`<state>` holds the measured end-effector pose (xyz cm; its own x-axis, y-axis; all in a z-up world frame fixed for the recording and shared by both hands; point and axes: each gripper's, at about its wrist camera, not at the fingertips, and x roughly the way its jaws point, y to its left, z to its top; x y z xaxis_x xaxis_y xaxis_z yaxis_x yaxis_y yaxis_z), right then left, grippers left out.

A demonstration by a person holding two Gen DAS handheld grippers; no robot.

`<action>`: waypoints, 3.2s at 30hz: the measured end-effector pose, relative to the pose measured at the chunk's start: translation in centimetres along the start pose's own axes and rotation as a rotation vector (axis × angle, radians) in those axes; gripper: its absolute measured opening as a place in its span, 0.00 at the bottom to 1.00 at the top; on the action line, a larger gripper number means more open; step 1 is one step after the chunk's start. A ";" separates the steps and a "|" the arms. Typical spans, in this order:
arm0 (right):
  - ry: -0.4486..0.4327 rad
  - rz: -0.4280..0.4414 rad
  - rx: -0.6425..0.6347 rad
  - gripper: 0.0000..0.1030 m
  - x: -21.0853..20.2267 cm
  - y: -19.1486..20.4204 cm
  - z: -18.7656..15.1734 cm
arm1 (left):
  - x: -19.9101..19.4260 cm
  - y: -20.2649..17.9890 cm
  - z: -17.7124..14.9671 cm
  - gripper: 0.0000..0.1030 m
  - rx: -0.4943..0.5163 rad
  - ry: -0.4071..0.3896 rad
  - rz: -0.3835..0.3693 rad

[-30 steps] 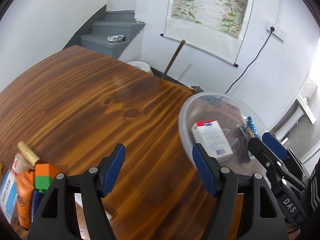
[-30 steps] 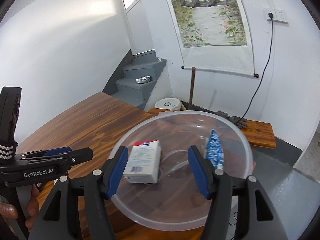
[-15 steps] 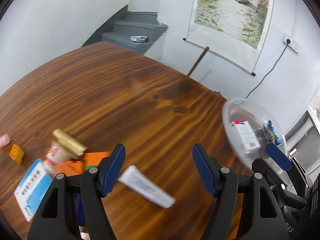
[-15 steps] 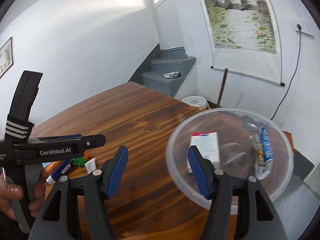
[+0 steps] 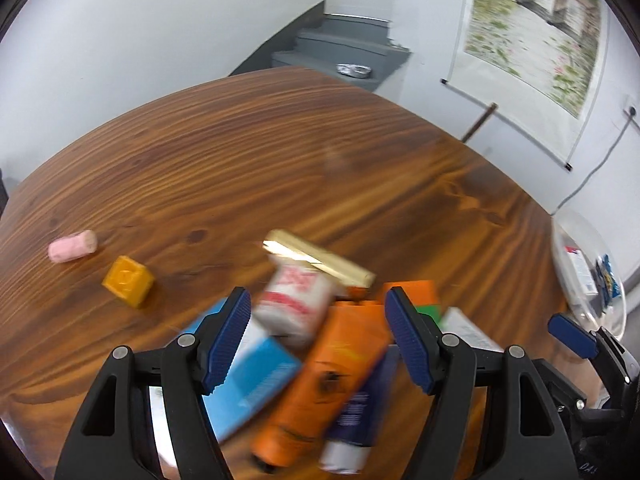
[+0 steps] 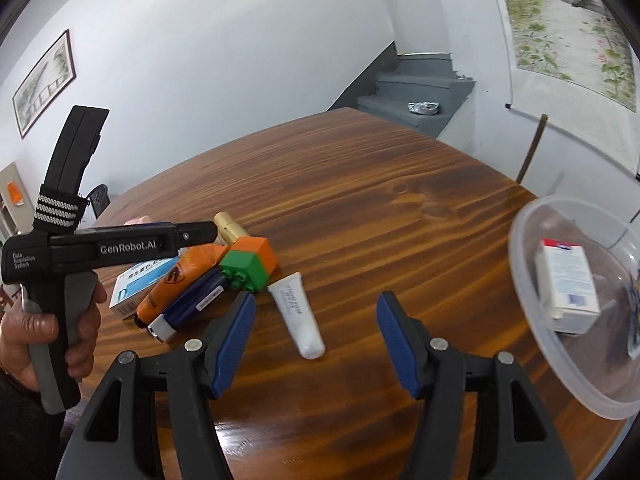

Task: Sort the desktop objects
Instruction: 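Move both grippers back over the items on the table, then grasp the yellow toy block with the left gripper while the right approaches the white tube, then grasp the white tube with the right gripper while the left lifts the yellow block, then carry the yellow block and white tube over the clear bowl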

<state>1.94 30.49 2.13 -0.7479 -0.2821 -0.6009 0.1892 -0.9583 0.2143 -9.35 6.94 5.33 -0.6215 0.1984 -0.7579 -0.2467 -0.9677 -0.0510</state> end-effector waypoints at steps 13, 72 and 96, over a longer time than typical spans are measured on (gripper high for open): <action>0.049 0.042 0.015 0.66 3.2 1.6 1.1 | 1.3 11.4 0.8 0.71 -0.194 0.000 0.169; 0.166 -0.034 -0.051 0.21 3.8 2.5 -0.1 | -1.2 2.1 0.9 0.41 0.056 -0.092 -0.011; 0.011 -0.088 0.071 0.21 -2.8 -2.5 -0.5 | -4.4 -7.3 -0.9 0.41 0.144 -0.127 -0.131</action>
<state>3.90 33.63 2.90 -0.7526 -0.1976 -0.6281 0.0772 -0.9738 0.2140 -4.12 13.02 8.42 -0.6636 0.3477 -0.6624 -0.4296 -0.9020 -0.0430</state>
